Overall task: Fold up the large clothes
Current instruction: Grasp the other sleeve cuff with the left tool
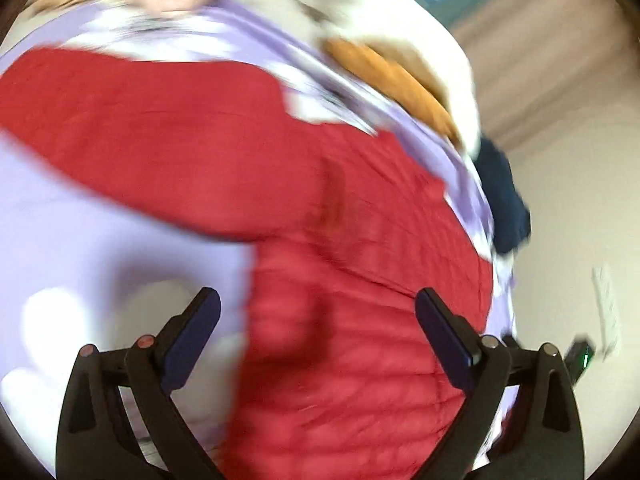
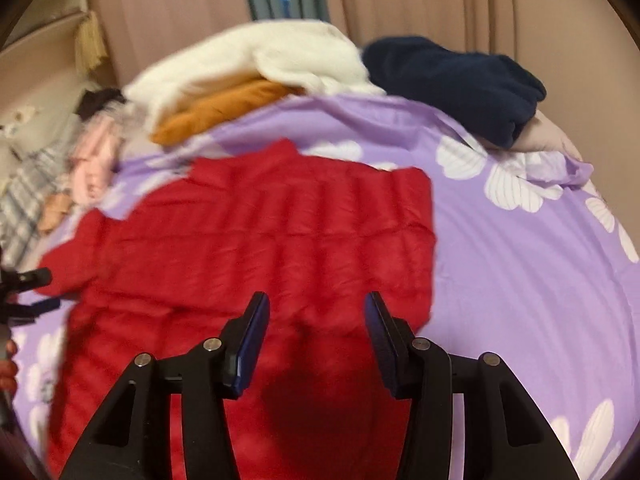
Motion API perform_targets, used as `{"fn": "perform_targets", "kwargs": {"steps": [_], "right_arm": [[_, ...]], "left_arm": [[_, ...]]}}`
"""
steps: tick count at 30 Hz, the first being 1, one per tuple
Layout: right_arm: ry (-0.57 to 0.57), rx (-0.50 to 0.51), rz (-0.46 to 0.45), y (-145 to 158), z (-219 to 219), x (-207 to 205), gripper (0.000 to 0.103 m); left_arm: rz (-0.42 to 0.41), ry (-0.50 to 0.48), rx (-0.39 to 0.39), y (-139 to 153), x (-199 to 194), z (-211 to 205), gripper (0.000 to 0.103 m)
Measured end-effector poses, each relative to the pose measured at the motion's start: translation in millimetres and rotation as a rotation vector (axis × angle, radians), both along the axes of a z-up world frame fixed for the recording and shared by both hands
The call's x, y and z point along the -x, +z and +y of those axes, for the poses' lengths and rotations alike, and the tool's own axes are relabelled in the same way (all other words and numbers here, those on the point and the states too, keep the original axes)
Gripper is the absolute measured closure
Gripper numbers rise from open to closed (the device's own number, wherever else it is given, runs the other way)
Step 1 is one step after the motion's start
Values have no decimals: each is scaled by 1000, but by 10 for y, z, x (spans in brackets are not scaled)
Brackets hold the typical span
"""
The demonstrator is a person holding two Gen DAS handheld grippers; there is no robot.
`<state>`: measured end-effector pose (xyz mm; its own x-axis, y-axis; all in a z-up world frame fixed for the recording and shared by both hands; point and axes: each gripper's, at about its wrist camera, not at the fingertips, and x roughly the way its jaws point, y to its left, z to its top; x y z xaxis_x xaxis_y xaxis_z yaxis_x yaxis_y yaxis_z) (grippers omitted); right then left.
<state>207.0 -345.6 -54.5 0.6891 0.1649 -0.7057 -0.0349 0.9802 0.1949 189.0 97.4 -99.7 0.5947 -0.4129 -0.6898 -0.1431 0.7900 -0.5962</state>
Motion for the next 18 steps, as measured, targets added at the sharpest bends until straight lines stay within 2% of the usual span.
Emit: {"fn": "perform_targets", "kwargs": {"steps": [4, 8, 12, 18], "right_arm": [[62, -56, -21, 60, 206, 344, 53], [107, -105, -16, 44, 435, 550, 52], [119, -139, -10, 14, 608, 624, 52], [137, -130, -7, 29, 816, 618, 52]], "left_arm": [[35, 207, 89, -145, 434, 789, 4], [59, 332, 208, -299, 676, 1280, 4], [20, 387, 311, -372, 747, 1496, 4], [-16, 414, 449, -505, 554, 1614, 4]]}}
